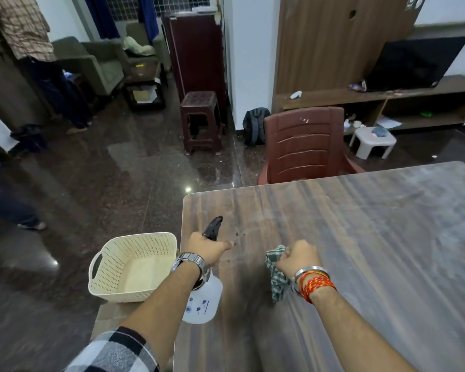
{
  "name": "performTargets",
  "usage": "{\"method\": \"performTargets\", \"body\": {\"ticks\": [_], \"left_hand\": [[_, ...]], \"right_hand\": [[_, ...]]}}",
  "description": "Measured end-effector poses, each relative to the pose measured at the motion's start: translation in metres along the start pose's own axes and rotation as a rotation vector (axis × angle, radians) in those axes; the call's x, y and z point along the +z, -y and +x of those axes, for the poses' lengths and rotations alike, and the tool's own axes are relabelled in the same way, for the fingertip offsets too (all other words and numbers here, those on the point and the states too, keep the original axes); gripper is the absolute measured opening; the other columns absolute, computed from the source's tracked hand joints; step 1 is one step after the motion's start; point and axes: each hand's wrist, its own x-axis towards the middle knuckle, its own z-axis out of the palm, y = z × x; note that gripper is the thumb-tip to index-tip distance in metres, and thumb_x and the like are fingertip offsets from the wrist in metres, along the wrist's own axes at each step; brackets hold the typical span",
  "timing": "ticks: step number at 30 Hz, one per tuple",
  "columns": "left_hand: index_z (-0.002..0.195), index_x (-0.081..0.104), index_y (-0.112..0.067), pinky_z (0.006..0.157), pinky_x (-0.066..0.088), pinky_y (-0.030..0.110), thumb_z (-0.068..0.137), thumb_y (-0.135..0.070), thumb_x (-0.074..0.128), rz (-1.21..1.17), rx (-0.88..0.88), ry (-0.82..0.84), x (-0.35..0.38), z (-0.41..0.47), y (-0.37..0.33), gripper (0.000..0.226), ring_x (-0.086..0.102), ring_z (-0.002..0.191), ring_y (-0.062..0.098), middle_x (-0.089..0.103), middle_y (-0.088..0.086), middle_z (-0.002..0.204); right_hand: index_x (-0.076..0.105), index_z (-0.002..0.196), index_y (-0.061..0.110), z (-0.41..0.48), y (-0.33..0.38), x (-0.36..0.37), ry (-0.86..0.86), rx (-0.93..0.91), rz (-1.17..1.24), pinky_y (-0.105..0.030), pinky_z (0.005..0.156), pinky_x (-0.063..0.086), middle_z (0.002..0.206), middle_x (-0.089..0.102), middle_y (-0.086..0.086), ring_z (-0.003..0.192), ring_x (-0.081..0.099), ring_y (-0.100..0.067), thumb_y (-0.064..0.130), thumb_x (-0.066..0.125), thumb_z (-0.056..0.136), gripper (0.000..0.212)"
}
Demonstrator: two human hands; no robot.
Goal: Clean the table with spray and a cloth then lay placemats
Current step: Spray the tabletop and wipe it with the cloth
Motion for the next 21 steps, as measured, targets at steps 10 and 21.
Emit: {"method": "performTargets", "body": {"ticks": [10,21], "left_hand": [[0.092,0.067,-0.006,0.057,0.055,0.028,0.066,-0.021,0.082,0.037,-0.045,0.009,-0.003,0.003,0.011,0.033,0.066,0.064,0.021,0.071,0.008,0.073],[0.076,0.061,-0.009,0.046,0.042,0.02,0.071,-0.009,0.078,-0.012,-0.06,-0.067,0.011,-0.001,0.005,0.018,0.056,0.05,0.014,0.061,0.004,0.061]], "right_hand": [[0.072,0.077,0.002,-0.016,-0.005,0.017,-0.002,-0.032,0.032,-0.027,0.066,0.055,0.081,0.072,-0.013,0.077,0.069,-0.027,0.012,0.069,0.075,0.012],[0.07,0.068,0.008,0.012,-0.004,0.022,0.016,-0.167,0.041,-0.032,0.072,0.059,0.074,0.072,-0.009,0.075,0.067,-0.026,0.016,0.065,0.069,0.009]]}}
